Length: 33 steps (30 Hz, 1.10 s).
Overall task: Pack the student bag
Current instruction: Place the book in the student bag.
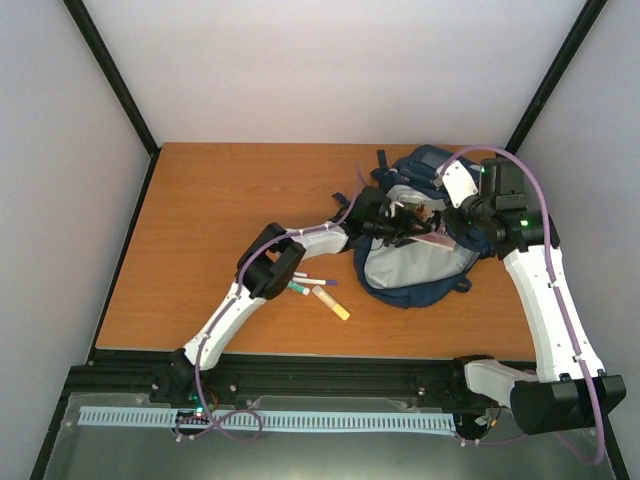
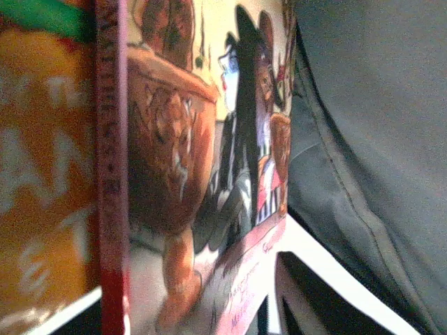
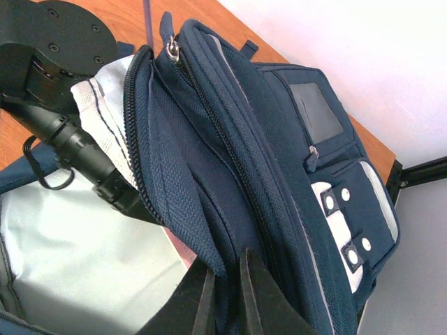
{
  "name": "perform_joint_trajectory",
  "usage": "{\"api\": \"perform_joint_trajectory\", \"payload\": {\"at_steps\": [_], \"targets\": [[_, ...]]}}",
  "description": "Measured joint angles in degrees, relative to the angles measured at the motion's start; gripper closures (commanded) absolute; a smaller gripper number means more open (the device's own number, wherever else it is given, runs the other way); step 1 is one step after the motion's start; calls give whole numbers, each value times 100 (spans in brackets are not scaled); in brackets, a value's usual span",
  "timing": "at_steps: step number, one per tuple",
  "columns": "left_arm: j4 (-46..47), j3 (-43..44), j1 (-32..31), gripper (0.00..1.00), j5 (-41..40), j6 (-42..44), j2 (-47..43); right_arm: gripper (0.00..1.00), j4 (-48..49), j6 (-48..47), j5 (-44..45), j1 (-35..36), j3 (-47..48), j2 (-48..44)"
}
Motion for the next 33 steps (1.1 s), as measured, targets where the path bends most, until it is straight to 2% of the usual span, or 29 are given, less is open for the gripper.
{"api": "perform_joint_trajectory", "payload": {"at_steps": [5,9,12,14,16,18,19,23,33], "targets": [[-291,-835,13,39,-153,247,-619,97,26,-4,44,0,-76,-39],[-387,-1705,11,37,-278,391,-1355,97,116,-24,103,0,-188,-120],[-437,-2269,-7,45,-385,498,-1843,97,186,-20,114,0,-282,-153],[-450,-2448,-39,60,-435,542,-2002,97,227,-2,92,0,-339,-160],[-431,-2514,-66,80,-507,590,-2052,97,245,28,42,2,-376,-157],[-411,-2522,-101,94,-568,535,-2050,97,258,74,11,2,-378,-160],[-402,-2518,-120,98,-590,501,-2041,97,264,92,-9,2,-378,-160],[-315,-2332,-221,99,-667,369,-1856,97,258,129,-85,0,-378,-160],[-452,-1147,-275,99,-835,234,-826,97,208,129,-151,0,-378,-160]]}}
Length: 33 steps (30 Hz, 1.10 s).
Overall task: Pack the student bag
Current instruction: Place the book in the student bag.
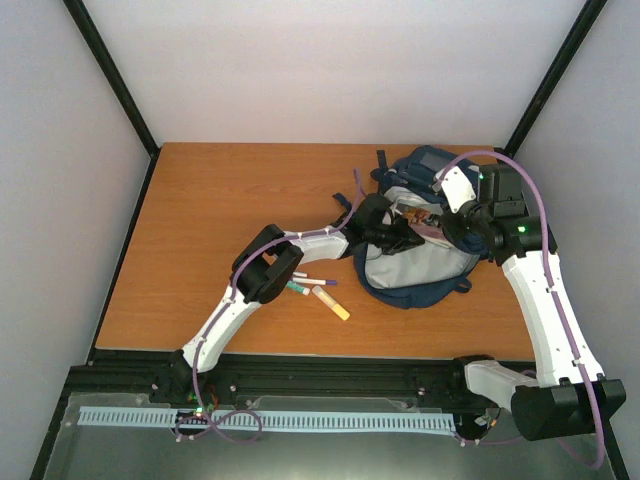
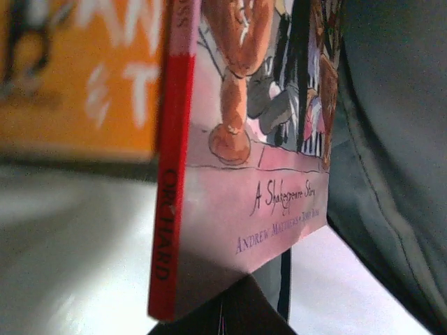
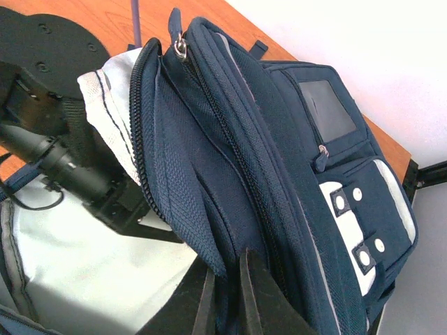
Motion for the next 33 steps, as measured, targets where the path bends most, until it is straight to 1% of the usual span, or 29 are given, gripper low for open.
{"api": "perform_joint_trajectory", "payload": {"at_steps": [4,8,13,15,18,21,28,31,32,33], "targets": [[-149,767,2,99,-42,-31,420,97,-39,-24,31,0,0,-46],[-122,1274,17,99,-118,-205,723,97,-44,-42,127,0,-4,-129],[-52,1272,26,98,-116,-326,776,97,-44,-111,245,0,-160,-247],[-44,949,26,98,-105,-293,603,97,-26,-160,269,0,-284,-291],[-39,227,31,96,-66,-232,162,97,7,-197,308,0,-479,-341],[-17,-579,33,94,22,-197,-420,97,72,-240,306,0,-651,-352],[-81,-2463,39,93,208,68,-1943,97,186,-439,275,-24,-1084,-343],[-431,-2966,66,87,197,350,-2420,97,177,-619,153,-26,-1351,-326],[-800,-3115,68,83,162,625,-2643,97,151,-704,94,-26,-1451,-317],[-907,-3141,70,79,149,704,-2693,97,109,-789,37,-26,-1539,-304]]}}
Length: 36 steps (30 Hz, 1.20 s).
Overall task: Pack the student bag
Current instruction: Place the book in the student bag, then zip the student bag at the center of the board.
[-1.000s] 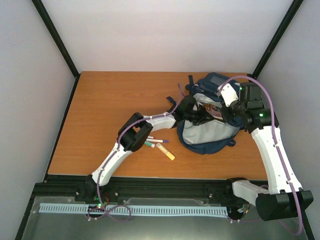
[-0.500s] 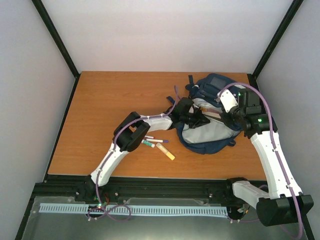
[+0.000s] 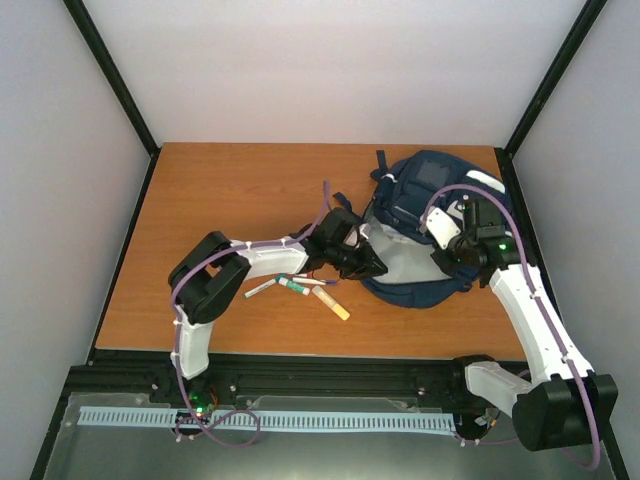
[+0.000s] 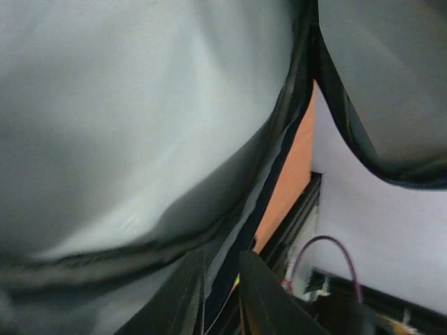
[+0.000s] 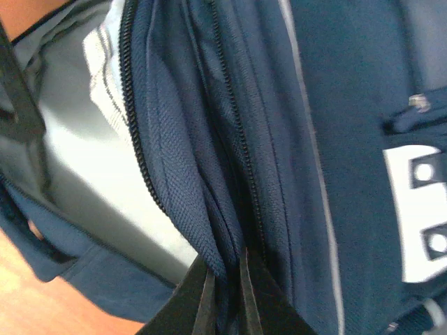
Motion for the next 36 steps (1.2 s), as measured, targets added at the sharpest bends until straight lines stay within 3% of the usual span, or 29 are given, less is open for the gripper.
{"api": "perform_joint_trajectory", "payload": {"at_steps": [1,2,4,9,14,22,29,36], "targets": [[-254,-4,0,76,-57,197,-92,97,-37,-79,-55,0,-87,9],[-570,2,0,73,-142,457,-205,91,-94,-186,-114,0,-195,17],[-1207,42,9,70,-348,944,-424,70,-203,-365,-223,-2,-365,35],[-2216,92,122,53,-763,1871,-804,46,-428,-533,-299,-11,-841,42],[-2601,2,476,39,-905,2323,-879,32,-621,-402,-358,-37,-984,-15],[-2872,33,1045,38,-1045,2538,-848,24,-472,26,-144,-603,-719,-302],[-2793,846,1189,39,-1027,2494,-326,17,-66,297,-387,-2149,-197,634],[-2736,1333,1187,38,-1010,2356,258,9,181,507,-772,-3121,66,1510]]}}
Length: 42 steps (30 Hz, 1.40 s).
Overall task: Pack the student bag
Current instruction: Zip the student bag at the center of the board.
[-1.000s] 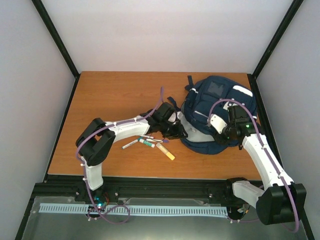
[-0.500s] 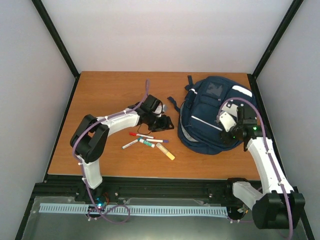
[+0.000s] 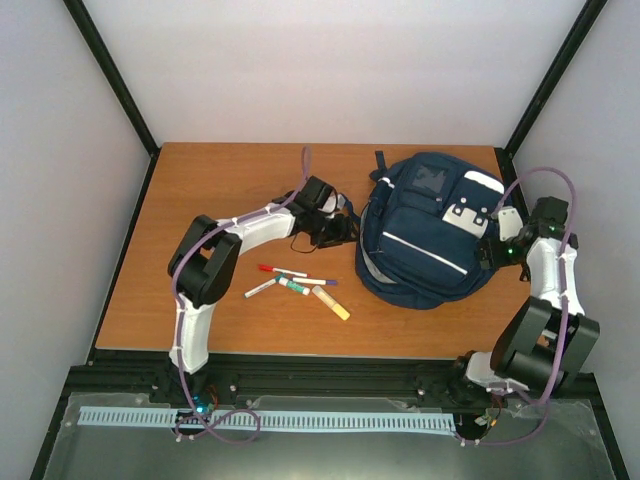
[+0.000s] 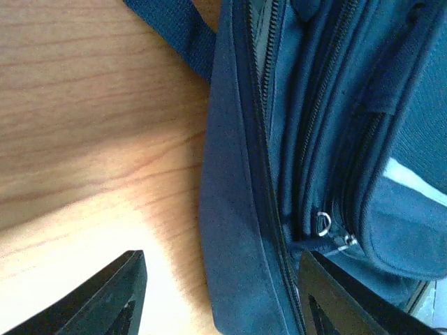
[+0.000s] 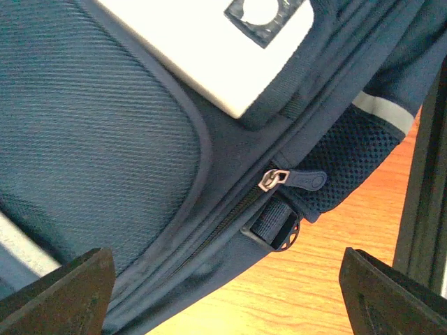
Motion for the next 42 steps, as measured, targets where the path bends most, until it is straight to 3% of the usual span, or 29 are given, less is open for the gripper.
{"api": "perform_joint_trajectory", "payload": {"at_steps": [6,13,19,22,36,42], "targets": [[-28,409,0,42,-85,-20,376,9,15,92,-520,-402,101,546],[-22,841,-33,57,-52,-63,800,19,-33,140,-938,-426,378,1108],[-17,1023,-144,88,11,-79,1032,25,-151,223,-1309,-417,986,1965],[-9,1027,-238,98,13,-31,1038,26,-216,275,-1390,-345,1222,2247],[424,-422,-883,99,-363,2,-61,28,-549,726,-879,1012,3036,3641],[387,-553,-1128,99,-483,-48,-138,28,-651,1012,-817,1696,4048,4341]]}}
